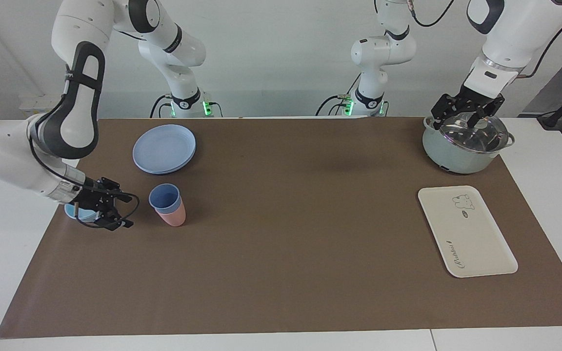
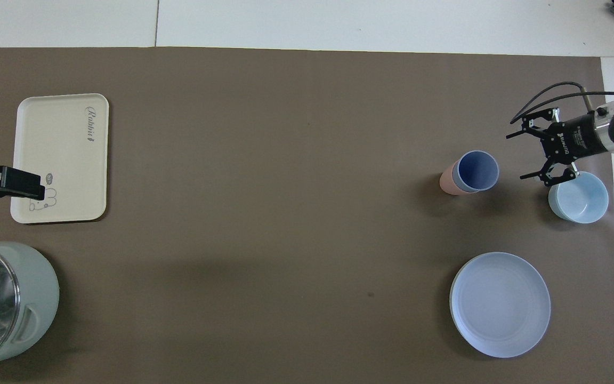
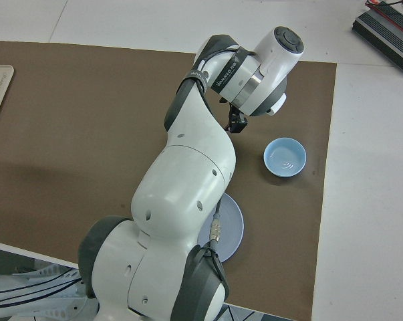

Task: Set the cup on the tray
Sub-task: 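Reach the right gripper to the nested pink and blue cups and grasp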

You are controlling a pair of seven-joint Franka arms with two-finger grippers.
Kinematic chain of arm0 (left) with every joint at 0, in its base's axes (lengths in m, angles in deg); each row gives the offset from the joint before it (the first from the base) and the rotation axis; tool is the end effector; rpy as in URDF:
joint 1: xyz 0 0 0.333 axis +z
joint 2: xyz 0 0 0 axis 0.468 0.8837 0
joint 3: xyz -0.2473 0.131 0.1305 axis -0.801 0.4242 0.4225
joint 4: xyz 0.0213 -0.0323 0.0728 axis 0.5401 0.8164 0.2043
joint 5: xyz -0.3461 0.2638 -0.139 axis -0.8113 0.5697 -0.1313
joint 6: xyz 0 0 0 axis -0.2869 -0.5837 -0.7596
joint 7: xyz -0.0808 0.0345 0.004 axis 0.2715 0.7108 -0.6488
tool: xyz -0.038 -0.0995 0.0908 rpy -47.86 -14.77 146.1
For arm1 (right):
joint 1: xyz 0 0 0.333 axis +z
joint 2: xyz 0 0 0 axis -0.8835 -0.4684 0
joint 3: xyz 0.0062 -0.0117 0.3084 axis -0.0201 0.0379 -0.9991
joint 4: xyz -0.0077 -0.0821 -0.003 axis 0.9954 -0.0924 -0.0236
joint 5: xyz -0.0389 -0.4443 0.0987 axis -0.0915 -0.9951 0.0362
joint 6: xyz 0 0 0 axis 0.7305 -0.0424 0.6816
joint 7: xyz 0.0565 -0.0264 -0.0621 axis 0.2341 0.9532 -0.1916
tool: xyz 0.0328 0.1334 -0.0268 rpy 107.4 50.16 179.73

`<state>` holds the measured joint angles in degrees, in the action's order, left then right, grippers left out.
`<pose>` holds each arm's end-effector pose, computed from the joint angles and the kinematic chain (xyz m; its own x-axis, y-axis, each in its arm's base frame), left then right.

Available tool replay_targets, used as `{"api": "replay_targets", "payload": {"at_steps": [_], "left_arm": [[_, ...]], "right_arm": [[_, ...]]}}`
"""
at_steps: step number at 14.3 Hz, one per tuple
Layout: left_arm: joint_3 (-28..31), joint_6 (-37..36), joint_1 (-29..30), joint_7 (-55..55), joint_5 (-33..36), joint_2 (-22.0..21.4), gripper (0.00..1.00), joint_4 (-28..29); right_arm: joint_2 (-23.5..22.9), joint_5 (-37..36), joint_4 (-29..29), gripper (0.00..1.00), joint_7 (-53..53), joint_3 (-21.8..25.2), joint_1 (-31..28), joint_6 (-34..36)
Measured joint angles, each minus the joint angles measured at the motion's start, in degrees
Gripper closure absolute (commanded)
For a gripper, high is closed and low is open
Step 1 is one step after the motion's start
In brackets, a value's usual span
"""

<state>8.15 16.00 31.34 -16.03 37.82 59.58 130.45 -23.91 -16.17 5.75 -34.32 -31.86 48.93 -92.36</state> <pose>0.5889 -0.0172 0.5747 0.9994 -0.0224 -0.0247 -0.0224 -0.9997 -0.0028 0.6973 -0.1242 0.2899 0.2749 -0.8367 -0.4737 -0.9596 -0.2691 -0.0817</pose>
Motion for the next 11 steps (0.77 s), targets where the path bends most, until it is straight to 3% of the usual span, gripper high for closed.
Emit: {"api": "replay_targets", "payload": {"at_steps": [5, 11], "left_arm": [[0.0, 0.0, 0.0, 0.0, 0.0, 0.0, 0.0, 0.0], [0.0, 0.0, 0.0, 0.0, 0.0, 0.0, 0.0, 0.0]], "right_arm": [[-3.8, 4.2, 0.8, 0.04, 0.0, -0.9, 0.8, -1.8], [-4.0, 7.7, 5.5, 0.04, -1.1, -1.2, 1.8, -2.3]]}}
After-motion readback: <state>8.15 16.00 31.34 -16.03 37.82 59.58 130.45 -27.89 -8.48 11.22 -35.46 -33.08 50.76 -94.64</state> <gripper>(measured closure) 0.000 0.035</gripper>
